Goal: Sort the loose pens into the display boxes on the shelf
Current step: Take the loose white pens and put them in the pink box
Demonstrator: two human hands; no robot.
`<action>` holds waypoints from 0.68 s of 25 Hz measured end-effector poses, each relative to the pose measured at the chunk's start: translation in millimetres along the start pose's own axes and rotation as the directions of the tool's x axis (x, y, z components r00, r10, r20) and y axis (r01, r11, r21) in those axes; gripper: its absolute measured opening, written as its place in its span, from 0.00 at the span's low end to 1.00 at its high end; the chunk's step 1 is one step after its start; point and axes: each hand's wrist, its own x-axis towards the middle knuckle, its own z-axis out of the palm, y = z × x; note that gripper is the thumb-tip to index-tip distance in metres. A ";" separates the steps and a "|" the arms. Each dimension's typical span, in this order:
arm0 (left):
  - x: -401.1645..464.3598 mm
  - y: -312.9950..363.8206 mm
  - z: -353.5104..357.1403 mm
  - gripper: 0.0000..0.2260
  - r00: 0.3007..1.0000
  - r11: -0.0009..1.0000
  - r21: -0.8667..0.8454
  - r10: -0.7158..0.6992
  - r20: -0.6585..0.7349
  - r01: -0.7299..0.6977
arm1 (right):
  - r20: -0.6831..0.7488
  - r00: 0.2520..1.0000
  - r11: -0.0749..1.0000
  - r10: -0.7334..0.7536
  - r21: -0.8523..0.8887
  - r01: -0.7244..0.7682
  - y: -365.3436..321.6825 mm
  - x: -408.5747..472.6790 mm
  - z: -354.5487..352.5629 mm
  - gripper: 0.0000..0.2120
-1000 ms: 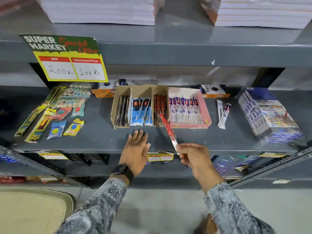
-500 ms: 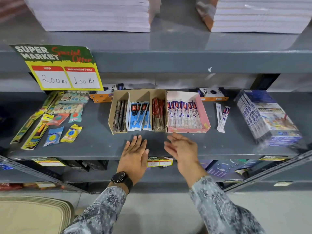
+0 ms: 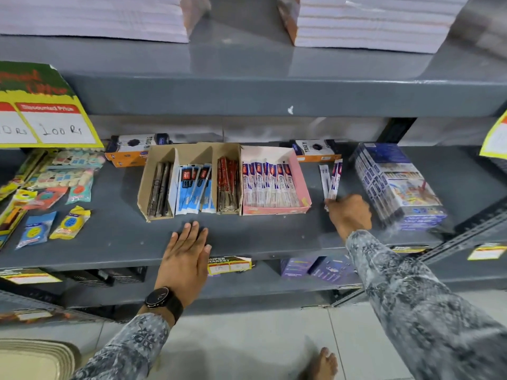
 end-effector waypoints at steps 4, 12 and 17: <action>0.9 0.1 -2.0 0.29 1.000 1.000 -0.011 0.004 0.019 -0.003 | -0.063 0.994 0.963 0.090 0.261 -0.071 0.2 1.6 -2.6 0.12; 5.7 1.0 -12.6 0.27 0.993 1.000 -0.023 -0.005 0.116 0.008 | -0.204 0.972 0.859 0.115 0.512 0.006 20.2 -35.1 -3.5 0.08; 11.3 1.9 -19.5 0.21 0.985 0.976 -0.198 -0.057 0.165 0.090 | -0.312 0.945 0.700 -0.097 0.653 0.288 20.0 -64.6 -19.2 0.07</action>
